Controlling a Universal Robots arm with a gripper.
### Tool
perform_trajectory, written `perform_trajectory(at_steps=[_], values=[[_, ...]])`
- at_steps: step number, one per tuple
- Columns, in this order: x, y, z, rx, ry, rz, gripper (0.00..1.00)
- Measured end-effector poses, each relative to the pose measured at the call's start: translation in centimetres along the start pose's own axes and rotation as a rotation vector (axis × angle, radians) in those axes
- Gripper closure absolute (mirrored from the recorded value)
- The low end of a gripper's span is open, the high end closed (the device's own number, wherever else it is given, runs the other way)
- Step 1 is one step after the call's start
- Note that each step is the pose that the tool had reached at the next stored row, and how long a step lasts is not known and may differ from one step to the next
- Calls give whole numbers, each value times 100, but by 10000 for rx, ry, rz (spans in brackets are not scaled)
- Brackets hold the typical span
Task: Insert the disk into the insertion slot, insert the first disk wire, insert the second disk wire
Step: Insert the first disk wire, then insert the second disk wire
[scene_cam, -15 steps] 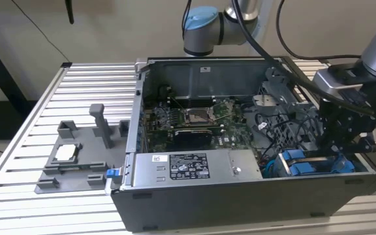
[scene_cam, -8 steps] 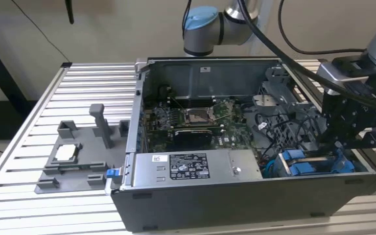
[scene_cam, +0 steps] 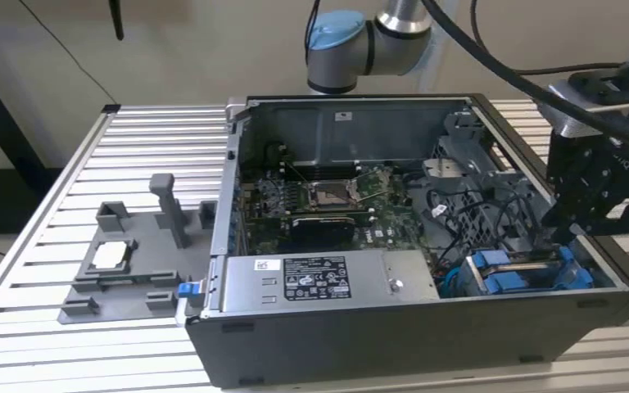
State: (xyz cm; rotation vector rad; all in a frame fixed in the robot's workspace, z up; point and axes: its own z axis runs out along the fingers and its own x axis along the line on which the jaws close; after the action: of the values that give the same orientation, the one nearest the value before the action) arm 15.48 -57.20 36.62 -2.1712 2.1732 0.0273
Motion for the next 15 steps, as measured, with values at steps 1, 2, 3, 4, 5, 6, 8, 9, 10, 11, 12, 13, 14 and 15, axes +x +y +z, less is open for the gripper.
perform_trajectory(at_steps=[1,2,3,4,5,6,8,9,10,11,12,13,14,15], values=[[-1,-1,-22,0,-1,0,73],[-3,-2,-46,0,-1,0,73],[-4,-3,-66,0,-1,0,73],[-5,-3,-88,0,-1,0,73],[-7,-4,-113,0,0,0,73],[-8,-5,-135,0,1,0,73],[-11,-7,-183,0,-1,0,73],[-13,-7,-204,0,-1,0,73],[-14,-8,-218,0,0,-1,73],[-14,-8,-220,0,-2,0,73],[-14,-8,-220,0,-3,0,73],[-14,-8,-220,0,-4,0,73],[-14,-8,-221,0,-3,0,73],[-14,-8,-222,0,-1,0,73]])
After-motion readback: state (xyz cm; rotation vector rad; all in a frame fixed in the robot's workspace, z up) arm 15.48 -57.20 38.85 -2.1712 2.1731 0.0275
